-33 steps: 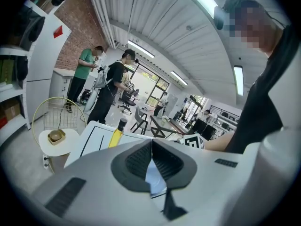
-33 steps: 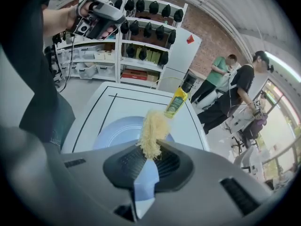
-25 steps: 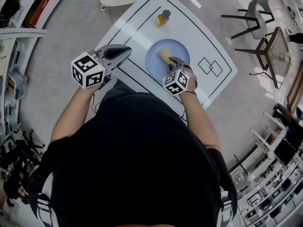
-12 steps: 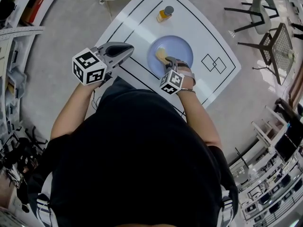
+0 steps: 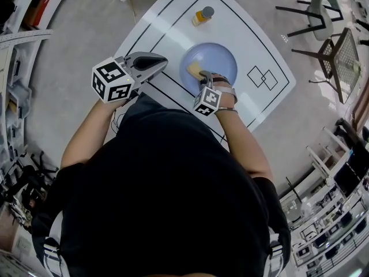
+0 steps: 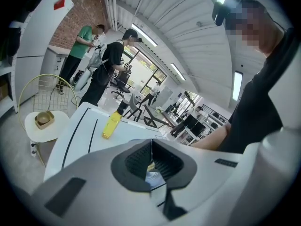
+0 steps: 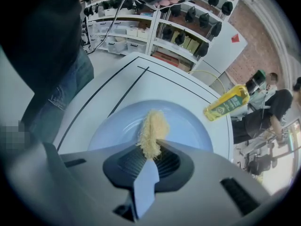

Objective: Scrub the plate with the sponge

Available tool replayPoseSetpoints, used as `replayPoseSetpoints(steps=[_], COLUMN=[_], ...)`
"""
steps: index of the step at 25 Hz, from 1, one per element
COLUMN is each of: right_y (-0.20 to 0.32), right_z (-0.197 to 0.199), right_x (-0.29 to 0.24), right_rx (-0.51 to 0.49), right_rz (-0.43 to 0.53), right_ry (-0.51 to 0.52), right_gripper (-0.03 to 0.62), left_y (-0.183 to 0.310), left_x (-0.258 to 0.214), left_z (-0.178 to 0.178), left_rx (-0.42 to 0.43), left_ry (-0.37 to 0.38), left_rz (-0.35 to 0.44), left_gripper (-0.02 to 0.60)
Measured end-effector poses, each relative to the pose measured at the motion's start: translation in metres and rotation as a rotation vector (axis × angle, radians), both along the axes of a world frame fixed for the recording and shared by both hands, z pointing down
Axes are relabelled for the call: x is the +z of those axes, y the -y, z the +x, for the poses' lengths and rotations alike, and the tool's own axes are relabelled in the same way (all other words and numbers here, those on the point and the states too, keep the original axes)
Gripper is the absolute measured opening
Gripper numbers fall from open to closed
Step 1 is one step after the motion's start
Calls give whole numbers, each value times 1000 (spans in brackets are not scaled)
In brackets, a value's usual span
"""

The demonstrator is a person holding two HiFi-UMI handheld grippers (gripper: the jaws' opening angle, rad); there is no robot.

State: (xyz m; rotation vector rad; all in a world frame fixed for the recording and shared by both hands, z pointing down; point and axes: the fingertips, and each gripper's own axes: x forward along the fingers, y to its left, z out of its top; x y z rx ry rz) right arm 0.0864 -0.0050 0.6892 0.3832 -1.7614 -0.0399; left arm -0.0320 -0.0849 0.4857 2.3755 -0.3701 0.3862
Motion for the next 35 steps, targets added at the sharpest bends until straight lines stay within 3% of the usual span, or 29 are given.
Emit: replayPoseSetpoints(steps=[6,20,35], right_y=[-7,25,54], right_z=[-7,-15,8], right_x=[12,12,16], right_rx=[-26,-26,68], right_rz=[-32,-9,12], right_ry=[-10,-1,-25], right_gripper=[37,38,39], left_y=[1,-2,-7], left_x=[4,9,13], left_z=[-2,-5,-1], left_rx=[1,-7,9], left_ry=[-5,-5,0], left_rz=[-17,-35,-61], left_gripper=[9,9,9])
